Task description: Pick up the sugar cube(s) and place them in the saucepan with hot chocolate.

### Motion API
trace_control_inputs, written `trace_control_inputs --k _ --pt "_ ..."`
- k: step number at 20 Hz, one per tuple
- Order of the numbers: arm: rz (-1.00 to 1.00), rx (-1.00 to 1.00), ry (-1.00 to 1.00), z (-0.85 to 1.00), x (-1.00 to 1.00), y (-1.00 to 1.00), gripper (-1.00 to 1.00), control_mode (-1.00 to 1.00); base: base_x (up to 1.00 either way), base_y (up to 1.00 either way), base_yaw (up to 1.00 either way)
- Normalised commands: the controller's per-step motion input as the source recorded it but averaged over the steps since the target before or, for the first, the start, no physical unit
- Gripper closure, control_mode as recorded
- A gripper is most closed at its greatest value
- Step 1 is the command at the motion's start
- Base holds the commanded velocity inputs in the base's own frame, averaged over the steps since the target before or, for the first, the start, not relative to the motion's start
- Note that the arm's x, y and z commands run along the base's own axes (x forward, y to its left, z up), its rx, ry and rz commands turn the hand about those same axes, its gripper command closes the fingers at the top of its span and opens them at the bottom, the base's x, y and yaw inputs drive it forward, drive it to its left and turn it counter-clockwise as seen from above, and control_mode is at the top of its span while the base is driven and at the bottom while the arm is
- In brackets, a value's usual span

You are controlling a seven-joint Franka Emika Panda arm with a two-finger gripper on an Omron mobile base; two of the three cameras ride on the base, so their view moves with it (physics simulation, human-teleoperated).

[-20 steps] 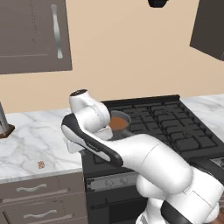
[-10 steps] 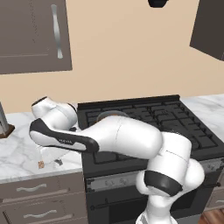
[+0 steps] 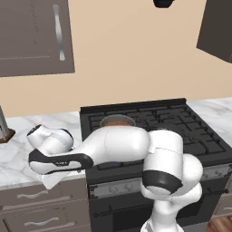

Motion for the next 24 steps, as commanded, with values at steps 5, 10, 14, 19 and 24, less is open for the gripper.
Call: trace_control_inputs --k 5,10,14,19,24 --pt "0.27 0.15 -0.02 -0.18 0.21 0.03 -1.0 -1.0 0.0 0.0 0.0" --pt "0.21 0.22 -0.04 0.32 0.0 -0.19 -1.0 -1.0 0.0 0.0 0.0" --pt "0.21 0.12 0.04 0.3 0.0 -0.17 -1.0 -1.0 0.0 0.0 0.0" --pt "0.35 0.2 0.05 -0.1 0.31 -0.01 -1.0 -1.0 0.0 0.0 0.0" --pt "0.45 0.24 0.01 -0.39 0.28 0.08 -1.0 -1.0 0.0 0.0 0.0"
